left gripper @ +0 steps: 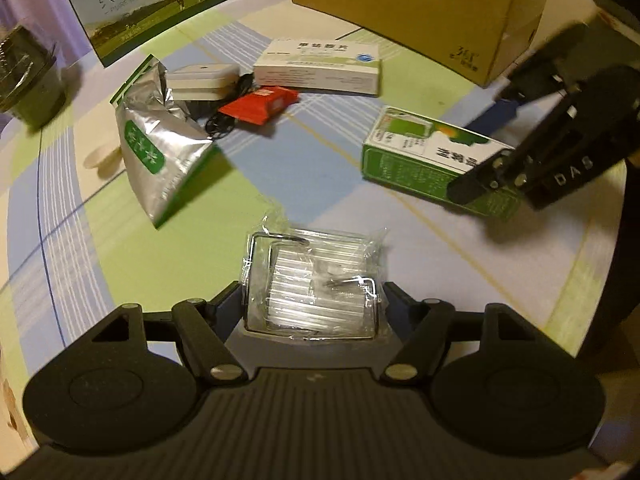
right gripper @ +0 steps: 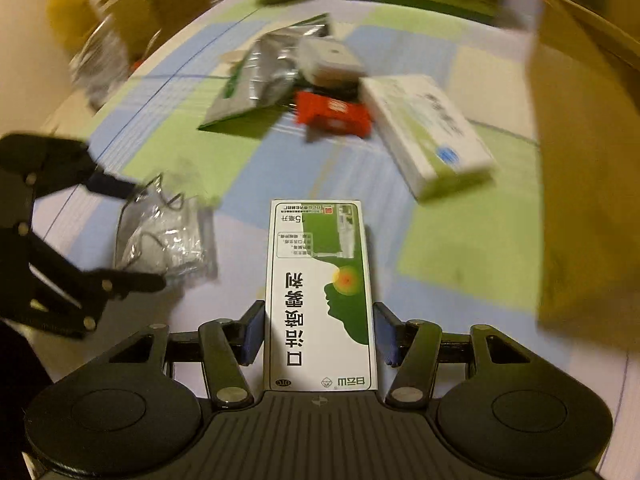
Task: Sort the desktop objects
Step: 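Grasp the clear pick tray with the left gripper while the right grasps the green spray box, then carry the tray and spray box into the cardboard box and release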
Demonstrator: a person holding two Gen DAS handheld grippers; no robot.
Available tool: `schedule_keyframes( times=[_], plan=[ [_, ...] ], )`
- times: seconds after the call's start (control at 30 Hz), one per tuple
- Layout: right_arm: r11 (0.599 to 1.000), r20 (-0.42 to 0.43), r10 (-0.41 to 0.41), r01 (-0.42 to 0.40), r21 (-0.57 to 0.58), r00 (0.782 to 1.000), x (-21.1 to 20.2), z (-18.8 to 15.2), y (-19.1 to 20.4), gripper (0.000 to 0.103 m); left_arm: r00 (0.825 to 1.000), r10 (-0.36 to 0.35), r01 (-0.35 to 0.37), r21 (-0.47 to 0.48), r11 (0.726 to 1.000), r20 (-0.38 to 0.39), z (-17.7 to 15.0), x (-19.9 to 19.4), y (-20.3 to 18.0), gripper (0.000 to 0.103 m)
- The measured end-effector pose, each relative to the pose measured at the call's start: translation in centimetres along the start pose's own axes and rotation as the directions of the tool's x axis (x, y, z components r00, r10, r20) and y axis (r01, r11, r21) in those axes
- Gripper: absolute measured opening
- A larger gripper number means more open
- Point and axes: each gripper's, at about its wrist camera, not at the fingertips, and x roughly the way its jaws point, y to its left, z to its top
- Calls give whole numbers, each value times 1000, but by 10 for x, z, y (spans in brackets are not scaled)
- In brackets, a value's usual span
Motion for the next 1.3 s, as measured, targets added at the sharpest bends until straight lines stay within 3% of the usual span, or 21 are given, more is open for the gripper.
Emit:
schedule_keyframes(
  times=[0.13, 0.3, 0.5, 0.7, 0.87, 1.03, 1.1, 1.17, 1.3],
  plan=[
    [999, 68, -21, 17, 51, 997, -13, -23, 3, 55, 997, 16, -16, 4, 1000, 76, -13, -8, -24, 81],
    [997, 123, -53, 45, 67, 991, -20, -43, 3, 60, 989, 53, -47, -44, 998, 141, -21, -20, -29, 81],
    [998, 155, -51, 43, 54, 987, -15, -44, 4, 67, 991, 64, -64, -2, 998, 121, -19, -11, -28, 82],
    [999, 160, -47, 42, 32, 986, -11, -42, 2, 68, 995, 9, -11, 26, 1000, 97, -19, 0, -23, 79],
    [999, 164, -38, 34, 27, 986, -9, -38, 1, 68, 996, -6, 8, -19, 1000, 91, -20, 0, -22, 66],
    [998, 150, -63, 64, -8, 987, -2, -33, 8, 68, 997, -6, 12, -82, 997, 77, -20, -5, -22, 65],
    [996, 147, -75, 80, -25, 986, -1, -34, 11, 67, 998, 6, 1, -101, 995, 70, -20, -6, -24, 65],
    [995, 141, -84, 91, -41, 986, 1, -35, 13, 53, 998, 6, 2, -126, 992, 66, -20, -8, -25, 65],
    [995, 164, -90, 95, -25, 982, -5, -40, 12, 53, 998, 10, 0, -156, 988, 61, -18, -11, -29, 65]
  ],
)
